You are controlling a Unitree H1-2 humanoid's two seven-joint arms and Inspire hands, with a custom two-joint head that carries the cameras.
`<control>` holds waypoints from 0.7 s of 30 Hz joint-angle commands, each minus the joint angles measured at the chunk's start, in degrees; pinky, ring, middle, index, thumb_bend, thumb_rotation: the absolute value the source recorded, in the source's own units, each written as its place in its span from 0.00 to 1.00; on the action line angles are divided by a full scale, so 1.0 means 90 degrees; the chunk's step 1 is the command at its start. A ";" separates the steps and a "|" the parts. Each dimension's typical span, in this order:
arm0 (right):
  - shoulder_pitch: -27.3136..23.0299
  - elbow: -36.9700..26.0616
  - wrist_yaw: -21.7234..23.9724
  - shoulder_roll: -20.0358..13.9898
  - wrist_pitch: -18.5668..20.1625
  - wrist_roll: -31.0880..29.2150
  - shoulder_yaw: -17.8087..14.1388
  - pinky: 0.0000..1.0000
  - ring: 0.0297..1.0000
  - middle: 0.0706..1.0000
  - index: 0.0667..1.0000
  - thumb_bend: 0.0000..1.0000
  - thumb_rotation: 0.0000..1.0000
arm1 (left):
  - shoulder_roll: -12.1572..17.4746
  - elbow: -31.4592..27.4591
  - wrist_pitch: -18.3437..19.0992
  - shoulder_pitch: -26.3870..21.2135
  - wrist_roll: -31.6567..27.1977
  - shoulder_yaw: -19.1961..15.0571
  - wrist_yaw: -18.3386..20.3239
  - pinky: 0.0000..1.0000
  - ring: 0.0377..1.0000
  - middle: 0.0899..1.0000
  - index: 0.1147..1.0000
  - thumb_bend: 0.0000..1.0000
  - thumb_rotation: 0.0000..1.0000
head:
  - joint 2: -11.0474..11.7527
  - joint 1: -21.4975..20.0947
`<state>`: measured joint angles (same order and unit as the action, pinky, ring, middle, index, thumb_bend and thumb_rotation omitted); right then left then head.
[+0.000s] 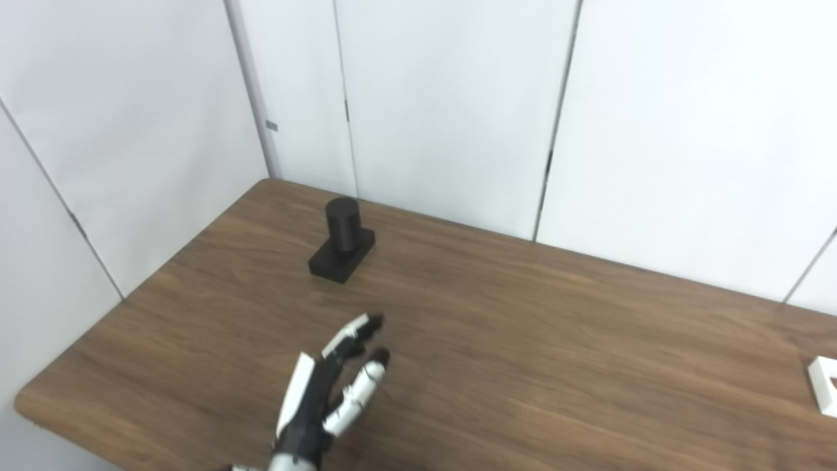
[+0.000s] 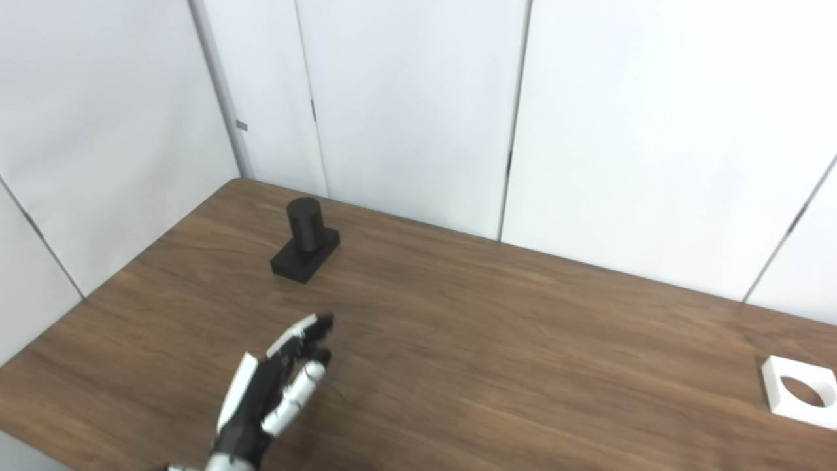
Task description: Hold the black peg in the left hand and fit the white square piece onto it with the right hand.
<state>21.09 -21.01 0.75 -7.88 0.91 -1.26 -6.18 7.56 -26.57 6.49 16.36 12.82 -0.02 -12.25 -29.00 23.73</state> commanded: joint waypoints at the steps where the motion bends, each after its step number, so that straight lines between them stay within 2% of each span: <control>1: -0.0049 -0.0042 0.0017 0.0042 -0.0196 0.0074 0.0047 0.90 0.89 0.85 0.84 0.50 1.00 | -0.0065 -0.0328 0.0202 -0.0505 0.0342 -0.0189 -0.0017 0.87 0.89 0.85 0.83 0.49 0.71 | -0.0012 -0.0018; 5: -0.0050 -0.0005 -0.0003 0.0058 -0.0308 0.0120 0.0080 0.87 0.87 0.85 0.84 0.52 1.00 | 0.0085 -0.0492 0.0801 -0.0924 0.0709 -0.0507 0.0074 0.84 0.85 0.84 0.82 0.51 0.66 | -0.0019 -0.0045; 10: -0.0040 -0.0032 -0.0007 0.0097 -0.0249 0.0049 0.0116 0.90 0.88 0.86 0.85 0.59 1.00 | 0.0294 -0.0306 0.1096 -0.1314 0.0871 -0.0786 0.0295 0.82 0.86 0.86 0.83 0.53 0.66 | -0.0029 -0.0064; 12: -0.0027 -0.0043 0.0002 0.0094 -0.0229 0.0021 0.0124 0.91 0.88 0.86 0.86 0.61 1.00 | 0.0367 -0.0237 0.1406 -0.1474 0.1226 -0.0821 0.0329 0.78 0.84 0.85 0.82 0.60 0.68 | -0.0028 -0.0070; 15: -0.0003 -0.0100 0.0039 0.0097 -0.0183 -0.0087 0.0142 0.89 0.89 0.87 0.87 0.63 1.00 | 0.0339 -0.0200 0.2146 -0.1759 0.2084 -0.0841 0.0408 0.79 0.84 0.84 0.81 0.77 0.69 | -0.0042 -0.0078; 17: 0.0016 -0.0136 0.0045 0.0101 -0.0172 -0.0117 0.0158 0.88 0.89 0.87 0.87 0.64 1.00 | 0.0177 -0.0082 0.2266 -0.1968 0.2714 -0.1045 0.0634 0.77 0.82 0.83 0.80 0.87 0.69 | -0.0057 -0.0094; 21: 0.0052 -0.0198 0.0054 0.0096 -0.0141 -0.0153 0.0183 0.89 0.90 0.89 0.89 0.66 1.00 | 0.0104 0.0232 0.2268 -0.2308 0.3640 -0.1295 0.0950 0.80 0.86 0.85 0.81 0.93 0.67 | -0.0080 -0.0132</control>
<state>21.34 -21.11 0.67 -7.73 0.09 -1.99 -4.86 7.77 -24.15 27.18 -2.04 42.29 -11.29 -4.04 -29.62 22.68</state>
